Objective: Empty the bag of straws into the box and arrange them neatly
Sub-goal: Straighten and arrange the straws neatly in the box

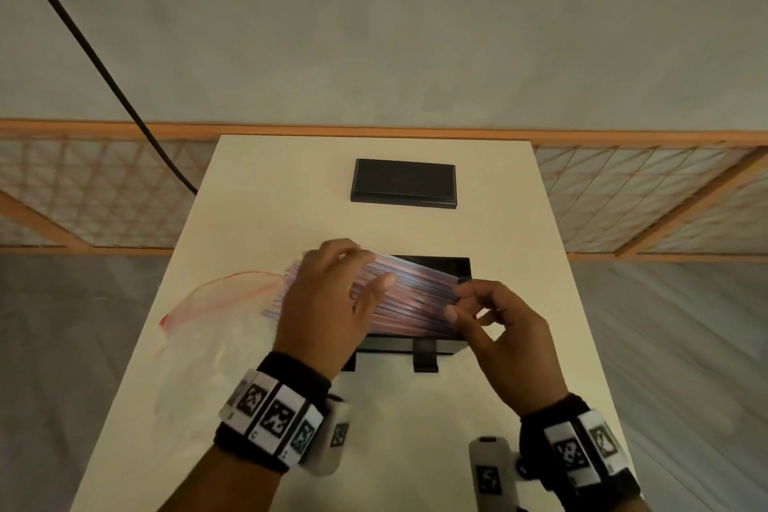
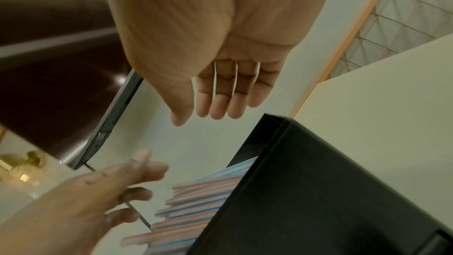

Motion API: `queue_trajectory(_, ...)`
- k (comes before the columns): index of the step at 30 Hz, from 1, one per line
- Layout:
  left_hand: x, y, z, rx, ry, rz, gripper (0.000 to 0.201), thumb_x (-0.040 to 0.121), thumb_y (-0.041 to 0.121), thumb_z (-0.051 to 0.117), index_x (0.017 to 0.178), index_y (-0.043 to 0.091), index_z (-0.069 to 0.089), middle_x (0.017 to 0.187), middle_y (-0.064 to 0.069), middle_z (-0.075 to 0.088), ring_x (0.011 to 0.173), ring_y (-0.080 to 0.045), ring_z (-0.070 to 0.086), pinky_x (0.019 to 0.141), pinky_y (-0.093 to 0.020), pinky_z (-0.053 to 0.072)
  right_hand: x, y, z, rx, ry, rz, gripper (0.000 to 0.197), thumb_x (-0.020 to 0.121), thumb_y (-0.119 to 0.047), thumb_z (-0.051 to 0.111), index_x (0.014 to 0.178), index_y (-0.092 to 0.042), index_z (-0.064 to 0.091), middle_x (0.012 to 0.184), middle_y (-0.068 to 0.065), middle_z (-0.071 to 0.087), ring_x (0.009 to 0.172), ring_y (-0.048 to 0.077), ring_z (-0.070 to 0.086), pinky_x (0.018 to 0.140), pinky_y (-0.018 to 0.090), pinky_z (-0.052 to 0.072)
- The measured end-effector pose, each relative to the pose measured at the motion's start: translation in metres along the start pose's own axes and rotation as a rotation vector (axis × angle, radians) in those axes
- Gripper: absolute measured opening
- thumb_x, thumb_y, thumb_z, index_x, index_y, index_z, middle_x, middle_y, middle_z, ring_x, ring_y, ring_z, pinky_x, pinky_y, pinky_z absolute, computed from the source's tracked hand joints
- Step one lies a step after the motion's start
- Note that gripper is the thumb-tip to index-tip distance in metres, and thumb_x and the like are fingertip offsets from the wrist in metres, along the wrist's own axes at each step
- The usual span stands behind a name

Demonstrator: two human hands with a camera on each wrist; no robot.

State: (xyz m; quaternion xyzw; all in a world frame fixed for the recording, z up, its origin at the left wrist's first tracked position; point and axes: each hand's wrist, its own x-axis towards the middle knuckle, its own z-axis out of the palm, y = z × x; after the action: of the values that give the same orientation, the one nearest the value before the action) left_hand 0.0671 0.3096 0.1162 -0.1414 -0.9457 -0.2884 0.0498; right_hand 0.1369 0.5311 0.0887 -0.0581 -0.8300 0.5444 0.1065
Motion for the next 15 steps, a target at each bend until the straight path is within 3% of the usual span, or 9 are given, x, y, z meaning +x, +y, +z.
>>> queue_trajectory(2,-0.004,-0.021,-0.012,0.005,0.165,-0.021,0.047,0.101,0.052,0.044,0.122,0.019,0.070,0.133,-0.003,0.060,0.124,-0.022,0.053,0.096,-0.033,0.048,0.005,0.003,0.006,-0.132,-0.092,-0.042,0.034,0.083,-0.035,0.082,0.112,-0.025,0.067,0.101,-0.011,0.069,0.093,0.008,0.065,0.077,0.011,0.049)
queue_trajectory(4,-0.005,-0.048,-0.017,-0.150,0.263,-0.157,0.054,0.099,0.056,0.038,0.126,0.018,0.067,0.137,-0.003,0.058,0.128,-0.022,0.051,0.103,-0.040,0.048,0.016,0.004,0.016,-0.309,-0.228,-0.123,0.058,0.076,-0.045,0.085,0.125,-0.025,0.060,0.120,-0.011,0.061,0.104,0.003,0.058,0.088,0.015,0.049)
queue_trajectory(5,-0.004,-0.061,-0.016,-0.251,0.252,-0.250,0.061,0.097,0.061,0.036,0.130,0.019,0.064,0.139,-0.003,0.056,0.129,-0.020,0.051,0.107,-0.042,0.046,0.022,0.003,0.022,-0.379,-0.283,-0.165,0.071,0.071,-0.054,0.083,0.130,-0.025,0.057,0.127,-0.009,0.058,0.111,0.006,0.056,0.095,0.021,0.049)
queue_trajectory(7,-0.001,-0.077,-0.010,-0.464,0.149,-0.414,0.079,0.088,0.074,0.031,0.141,0.022,0.057,0.146,0.000,0.055,0.133,-0.016,0.051,0.111,-0.036,0.041,0.034,0.002,0.037,-0.481,-0.350,-0.218,0.099,0.060,-0.074,0.077,0.140,-0.023,0.049,0.138,-0.005,0.054,0.124,0.013,0.052,0.106,0.032,0.045)
queue_trajectory(10,0.001,-0.077,-0.001,-0.701,0.018,-0.468,0.092,0.079,0.081,0.031,0.150,0.026,0.051,0.149,0.006,0.057,0.132,-0.014,0.055,0.108,-0.031,0.042,0.048,0.001,0.056,-0.600,-0.409,-0.241,0.133,0.049,-0.093,0.067,0.153,-0.019,0.032,0.155,0.001,0.042,0.143,0.020,0.040,0.119,0.047,0.034)
queue_trajectory(15,0.010,-0.071,0.005,-0.813,0.004,-0.478,0.085,0.082,0.078,0.036,0.146,0.025,0.055,0.143,0.007,0.061,0.132,-0.017,0.059,0.117,-0.048,0.044,0.064,0.008,0.069,-0.604,-0.463,-0.235,0.143,0.049,-0.091,0.070,0.159,-0.017,0.017,0.162,0.005,0.033,0.148,0.023,0.034,0.124,0.052,0.023)
